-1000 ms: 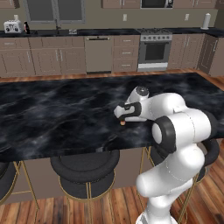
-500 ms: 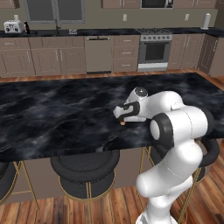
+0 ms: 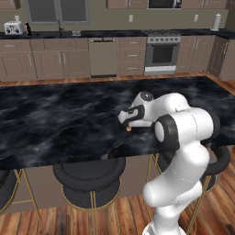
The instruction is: Place the large bottle from the dining counter next to the other large bottle outside the sink, and place the small bottle from the dining counter next to the other small bottle inside the sink.
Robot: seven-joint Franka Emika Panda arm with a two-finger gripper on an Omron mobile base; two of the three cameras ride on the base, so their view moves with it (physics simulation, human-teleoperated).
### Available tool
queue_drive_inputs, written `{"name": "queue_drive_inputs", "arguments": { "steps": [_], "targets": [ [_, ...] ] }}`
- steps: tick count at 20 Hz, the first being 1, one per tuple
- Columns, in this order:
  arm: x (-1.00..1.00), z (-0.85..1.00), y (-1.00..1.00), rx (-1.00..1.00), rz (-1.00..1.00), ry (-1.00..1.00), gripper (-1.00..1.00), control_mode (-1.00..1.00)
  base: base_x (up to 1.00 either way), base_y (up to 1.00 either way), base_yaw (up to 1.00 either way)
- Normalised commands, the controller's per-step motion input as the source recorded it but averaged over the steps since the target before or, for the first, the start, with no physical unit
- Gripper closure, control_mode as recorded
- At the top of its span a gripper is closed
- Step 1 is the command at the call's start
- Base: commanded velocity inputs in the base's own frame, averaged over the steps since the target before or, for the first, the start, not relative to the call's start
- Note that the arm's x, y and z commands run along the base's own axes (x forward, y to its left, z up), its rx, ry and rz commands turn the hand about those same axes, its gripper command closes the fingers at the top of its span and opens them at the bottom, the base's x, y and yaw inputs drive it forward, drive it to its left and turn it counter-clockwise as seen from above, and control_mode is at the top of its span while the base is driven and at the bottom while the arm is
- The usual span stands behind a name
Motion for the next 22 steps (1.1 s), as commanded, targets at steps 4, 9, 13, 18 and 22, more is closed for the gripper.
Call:
{"name": "queue_drive_inputs", "arguments": {
  "steps": [4, 9, 13, 18, 22],
  "targets": [
    [0.15, -0.07, 0.0, 0.0, 0.0, 0.0, -1.0, -1.0, 0.0, 0.0, 0.0],
    [0.08, -0.06, 0.0, 0.0, 0.0, 0.0, -1.0, -1.0, 0.0, 0.0, 0.0],
    [0.06, -0.06, 0.0, 0.0, 0.0, -0.01, -1.0, -1.0, 0.0, 0.0, 0.0],
    [0.08, -0.08, 0.0, 0.0, 0.0, -0.01, -1.0, -1.0, 0.0, 0.0, 0.0],
    [0.09, -0.07, 0.0, 0.0, 0.0, 0.0, -1.0, -1.0, 0.0, 0.0, 0.0]
  ]
}}
